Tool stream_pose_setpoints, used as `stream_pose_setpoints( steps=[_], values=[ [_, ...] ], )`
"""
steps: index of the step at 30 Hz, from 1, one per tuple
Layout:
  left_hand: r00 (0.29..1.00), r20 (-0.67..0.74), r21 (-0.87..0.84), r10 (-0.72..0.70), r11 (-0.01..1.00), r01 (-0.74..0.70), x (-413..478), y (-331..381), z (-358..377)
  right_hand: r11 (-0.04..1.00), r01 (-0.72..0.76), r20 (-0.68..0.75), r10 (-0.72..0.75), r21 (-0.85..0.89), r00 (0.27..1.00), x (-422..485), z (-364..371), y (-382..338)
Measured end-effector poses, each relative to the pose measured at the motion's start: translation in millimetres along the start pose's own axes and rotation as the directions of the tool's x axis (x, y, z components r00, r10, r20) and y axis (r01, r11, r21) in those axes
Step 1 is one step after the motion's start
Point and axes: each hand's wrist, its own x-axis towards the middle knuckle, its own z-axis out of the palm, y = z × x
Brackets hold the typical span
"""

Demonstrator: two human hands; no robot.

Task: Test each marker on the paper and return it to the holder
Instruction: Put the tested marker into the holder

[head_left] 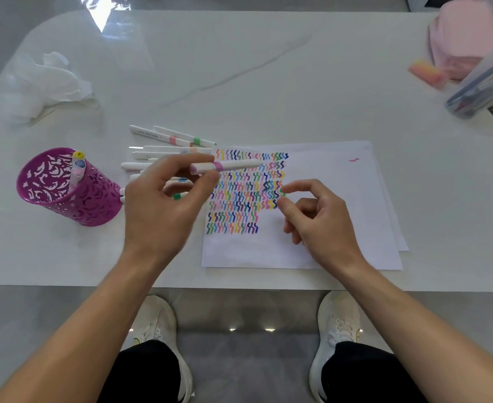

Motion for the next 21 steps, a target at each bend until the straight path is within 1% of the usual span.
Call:
stream_pose_setpoints(
  steps=[4, 7, 9, 13, 18, 21],
  values=[
    [0.992, -0.119, -0.033, 0.040, 0.998, -0.044, -2.2, 9.9, -10.3, 0.999, 0.025, 0.022, -0.024, -0.046, 0.999, -0.7, 3.2, 6.2],
    [0.968, -0.227, -0.032, 0.103, 0.993, -0.113, -3.5, 19.8, -20.1, 0.997, 0.051, 0.017, -0.050, -0.065, 0.999, -2.5, 4.5, 6.0],
    [0.938, -0.313, 0.008, 0.149, 0.988, -0.154, -3.6, 26.3, -28.4, 0.995, 0.063, 0.011, -0.062, -0.079, 0.998, -4.3, 6.1, 5.2],
    [0.853, -0.466, 0.071, 0.234, 0.971, -0.228, -0.4, 32.3, -50.4, 0.995, 0.065, 0.005, -0.065, -0.082, 0.998, -6.0, 7.3, 6.3],
    [0.753, -0.582, 0.177, 0.305, 0.952, -0.249, 0.7, 28.9, -78.8, 0.992, 0.081, 0.007, -0.081, -0.095, 0.997, -6.3, 8.9, 6.3],
    [0.719, -0.611, 0.226, 0.332, 0.943, -0.244, -2.0, 27.6, -90.0, 0.991, 0.089, 0.012, -0.088, -0.096, 0.996, -6.8, 9.9, 6.2]
  ],
)
